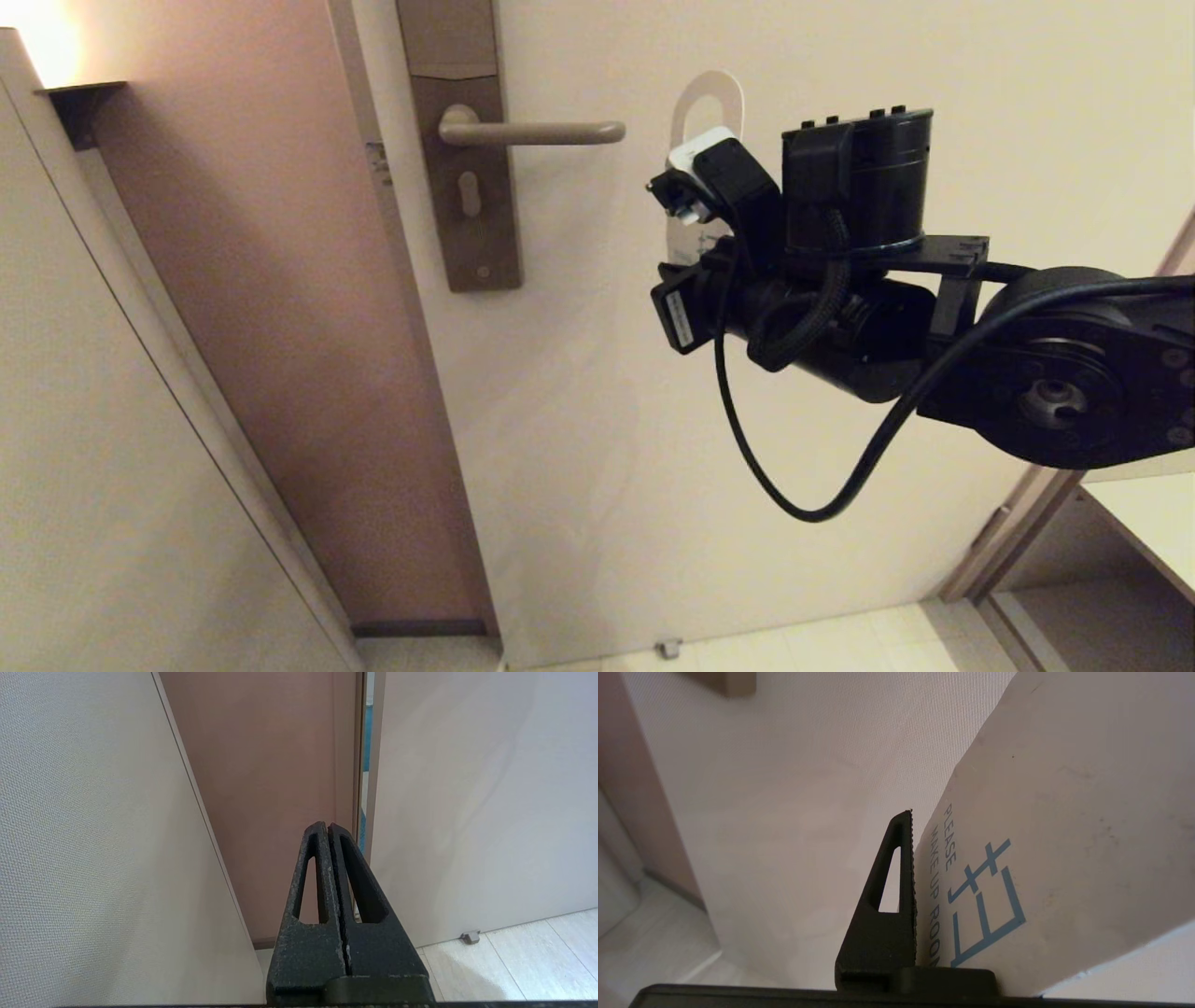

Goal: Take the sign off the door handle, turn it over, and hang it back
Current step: Hang the sign back with the other side facing out

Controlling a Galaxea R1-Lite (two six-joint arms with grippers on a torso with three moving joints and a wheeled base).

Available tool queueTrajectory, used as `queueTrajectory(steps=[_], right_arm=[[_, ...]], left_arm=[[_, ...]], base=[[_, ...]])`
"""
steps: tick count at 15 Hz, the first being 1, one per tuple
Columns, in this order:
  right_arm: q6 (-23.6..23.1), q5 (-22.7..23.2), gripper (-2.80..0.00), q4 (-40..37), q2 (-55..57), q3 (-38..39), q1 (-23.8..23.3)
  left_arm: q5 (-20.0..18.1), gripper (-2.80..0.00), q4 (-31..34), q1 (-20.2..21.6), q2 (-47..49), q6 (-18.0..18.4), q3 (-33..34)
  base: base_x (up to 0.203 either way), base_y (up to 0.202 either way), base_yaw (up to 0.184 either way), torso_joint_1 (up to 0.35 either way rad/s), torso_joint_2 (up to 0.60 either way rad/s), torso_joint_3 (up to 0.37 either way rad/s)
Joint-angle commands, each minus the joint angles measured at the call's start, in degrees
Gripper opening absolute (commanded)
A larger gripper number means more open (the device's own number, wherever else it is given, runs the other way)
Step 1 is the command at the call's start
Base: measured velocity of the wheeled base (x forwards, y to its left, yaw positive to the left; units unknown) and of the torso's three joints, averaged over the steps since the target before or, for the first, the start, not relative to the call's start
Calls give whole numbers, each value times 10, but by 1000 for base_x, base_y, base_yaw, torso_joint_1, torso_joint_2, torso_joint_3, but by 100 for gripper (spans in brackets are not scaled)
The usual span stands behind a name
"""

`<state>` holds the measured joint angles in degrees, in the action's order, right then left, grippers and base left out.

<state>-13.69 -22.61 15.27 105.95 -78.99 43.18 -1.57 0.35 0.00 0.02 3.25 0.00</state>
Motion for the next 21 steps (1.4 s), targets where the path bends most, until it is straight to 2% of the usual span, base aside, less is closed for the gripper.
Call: queueTrajectory(steps=[1, 8, 21], right_arm=[[-1, -6, -280, 1, 20, -19, 4], [-14, -23, -280, 1, 74, -96, 17], [-25, -23, -280, 1, 96, -129, 25]], left_arm=[[0, -280, 0, 0, 0, 0, 0], [0, -280, 0, 0, 0, 0, 0], [0, -280, 0, 0, 0, 0, 0]], base=[[0, 0, 0, 0, 0, 0], [0, 0, 0, 0, 0, 0], [0, 0, 0, 0, 0, 0]])
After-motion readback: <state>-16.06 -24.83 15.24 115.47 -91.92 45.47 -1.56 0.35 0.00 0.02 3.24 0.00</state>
